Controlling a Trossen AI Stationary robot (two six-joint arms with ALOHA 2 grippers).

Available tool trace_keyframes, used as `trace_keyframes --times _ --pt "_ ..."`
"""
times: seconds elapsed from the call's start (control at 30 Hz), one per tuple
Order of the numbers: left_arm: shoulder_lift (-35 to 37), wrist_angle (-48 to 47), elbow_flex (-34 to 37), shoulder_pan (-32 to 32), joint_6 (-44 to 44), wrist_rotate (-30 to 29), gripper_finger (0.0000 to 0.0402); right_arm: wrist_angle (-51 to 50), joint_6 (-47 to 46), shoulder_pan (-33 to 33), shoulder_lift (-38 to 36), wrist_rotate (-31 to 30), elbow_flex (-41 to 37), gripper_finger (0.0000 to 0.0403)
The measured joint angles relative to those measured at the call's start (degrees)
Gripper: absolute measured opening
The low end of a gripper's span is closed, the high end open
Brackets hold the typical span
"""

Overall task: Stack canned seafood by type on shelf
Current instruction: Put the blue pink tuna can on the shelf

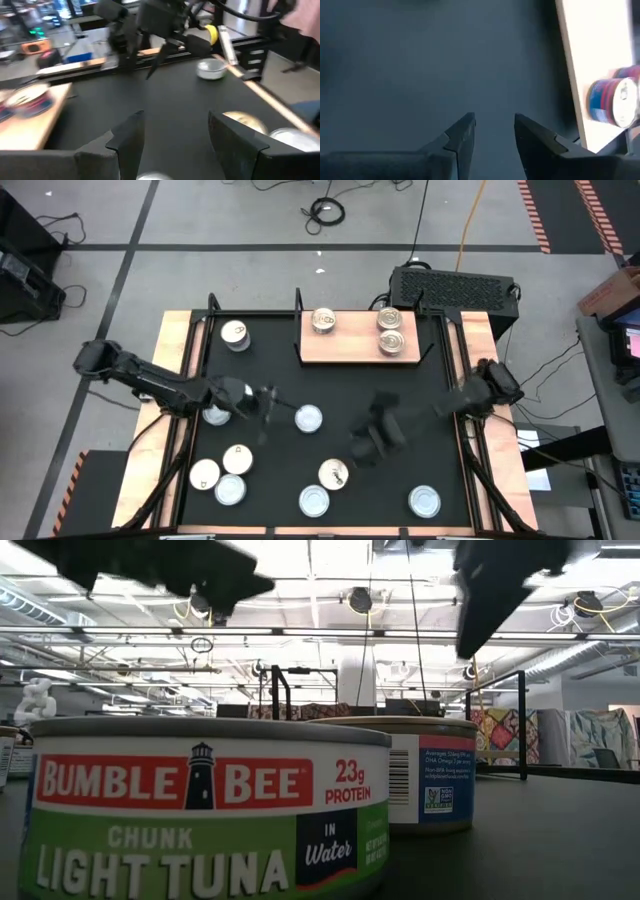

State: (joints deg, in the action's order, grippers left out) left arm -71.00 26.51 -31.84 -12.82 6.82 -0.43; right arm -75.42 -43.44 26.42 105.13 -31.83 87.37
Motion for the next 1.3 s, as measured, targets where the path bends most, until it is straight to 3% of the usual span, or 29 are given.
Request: trace_keyframes --times 0.2,0.3,0.43,0.5,0.6,0.83,1.13,1.3 --pt "-12.3 -15.6 -15.4 -8.3 0.3 -7.8 0.0216 -0.2 -9.9 11.0 0.0 -18.2 -0.3 0.0132" --pt "-19.1 -21.7 -23.6 -9.6 -7.6 -8.5 0.0216 -0.3 -11.2 13.9 0.0 -24.8 -0.3 0.0132" --pt "-26.8 -25.5 -32.5 -9.3 -20.9 -0.4 0.0216 -1.5 -10.3 15.3 0.0 -25.0 -0.3 0.0132" --pt "-29.5 -27.4 -36.1 -9.2 -23.3 4.9 0.0216 -2.3 -10.3 15.8 0.0 -24.9 -0.3 0.0132" --pt "-32.5 -31.8 -39.8 -9.1 -25.9 6.9 0.0216 -4.6 -11.2 16.3 0.0 -24.2 -0.3 0.0132" --pt "-37.8 -34.2 -41.0 -8.1 -29.9 6.4 0.0216 -11.8 -15.4 16.3 -0.4 -23.9 -0.3 0.0132" --pt "-41.4 -34.5 -40.9 -3.3 -29.0 8.3 0.0216 -14.1 -15.5 13.4 -0.7 -31.1 -0.3 0.0132" --pt "-41.1 -34.2 -40.9 -0.7 -25.6 13.8 0.0216 -13.9 -15.5 11.9 -0.7 -31.2 -0.3 0.0132"
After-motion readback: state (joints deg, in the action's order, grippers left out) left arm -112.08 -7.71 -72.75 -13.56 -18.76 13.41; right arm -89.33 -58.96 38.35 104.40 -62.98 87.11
